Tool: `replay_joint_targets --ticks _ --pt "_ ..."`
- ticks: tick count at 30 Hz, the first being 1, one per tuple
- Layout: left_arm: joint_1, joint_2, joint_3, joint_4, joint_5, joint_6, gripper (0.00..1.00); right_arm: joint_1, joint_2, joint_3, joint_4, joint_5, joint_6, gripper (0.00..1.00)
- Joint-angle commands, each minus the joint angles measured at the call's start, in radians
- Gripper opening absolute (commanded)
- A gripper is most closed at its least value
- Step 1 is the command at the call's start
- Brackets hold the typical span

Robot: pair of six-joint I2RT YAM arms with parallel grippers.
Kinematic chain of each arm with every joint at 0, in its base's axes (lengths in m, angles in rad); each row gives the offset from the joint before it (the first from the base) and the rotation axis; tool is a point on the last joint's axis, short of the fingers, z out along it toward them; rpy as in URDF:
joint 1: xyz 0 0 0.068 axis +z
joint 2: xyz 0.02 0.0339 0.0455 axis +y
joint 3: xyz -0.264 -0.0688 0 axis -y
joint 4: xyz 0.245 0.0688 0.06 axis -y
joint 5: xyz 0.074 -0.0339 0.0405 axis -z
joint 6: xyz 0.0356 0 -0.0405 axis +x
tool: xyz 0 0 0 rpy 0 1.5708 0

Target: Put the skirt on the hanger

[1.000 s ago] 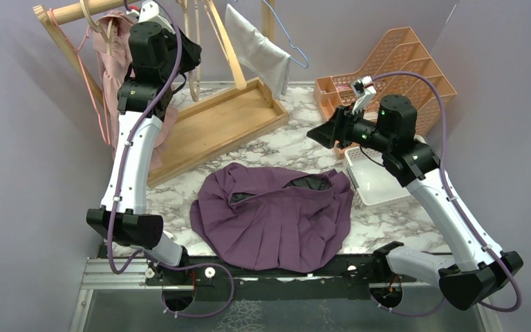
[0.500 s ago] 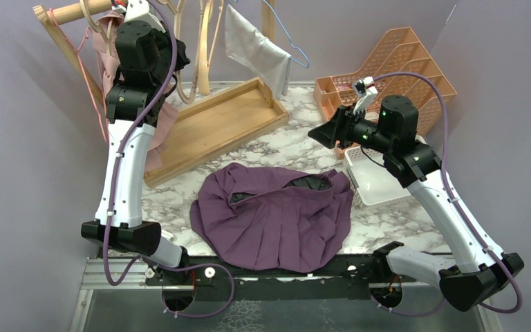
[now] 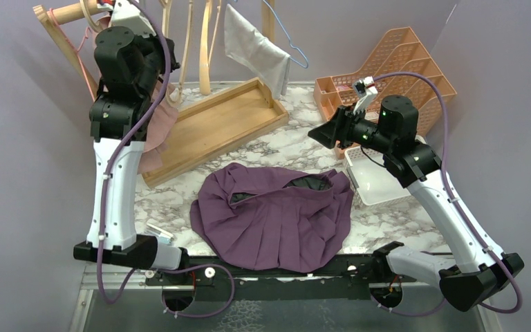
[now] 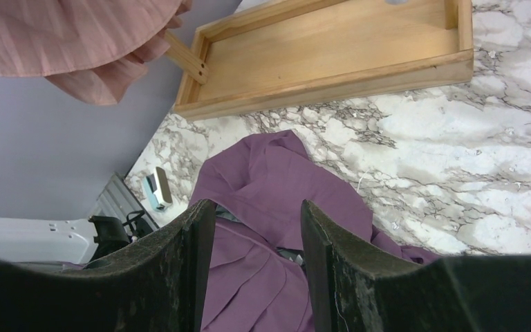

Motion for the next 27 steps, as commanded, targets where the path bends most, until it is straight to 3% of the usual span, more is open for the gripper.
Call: replay_joint_targets --ticks 1,8,17,23,27 --pt "0.005 -0.066 0.010 0.065 0.026 0.052 0.00 0.006 -0.008 -0.002 -0.003 0.011 0.003 0.52" --pt "0.005 -0.200 -0.159 0.047 0.041 0.070 0.00 0.006 -0.010 0.009 -0.003 0.006 -0.017 0.54" --pt "0.001 -0.549 -0.510 -0.013 0.056 0.127 0.00 0.007 -0.018 0.010 0.090 -0.091 -0.080 0.66" --pt "-0.018 -0.671 -0.729 -0.095 0.125 0.145 0.00 0.007 0.003 0.032 0.135 -0.172 -0.092 0.72" --pt "-0.035 -0.725 -0.842 -0.116 0.251 0.191 0.00 0.007 0.001 0.043 0.138 -0.194 -0.119 0.75"
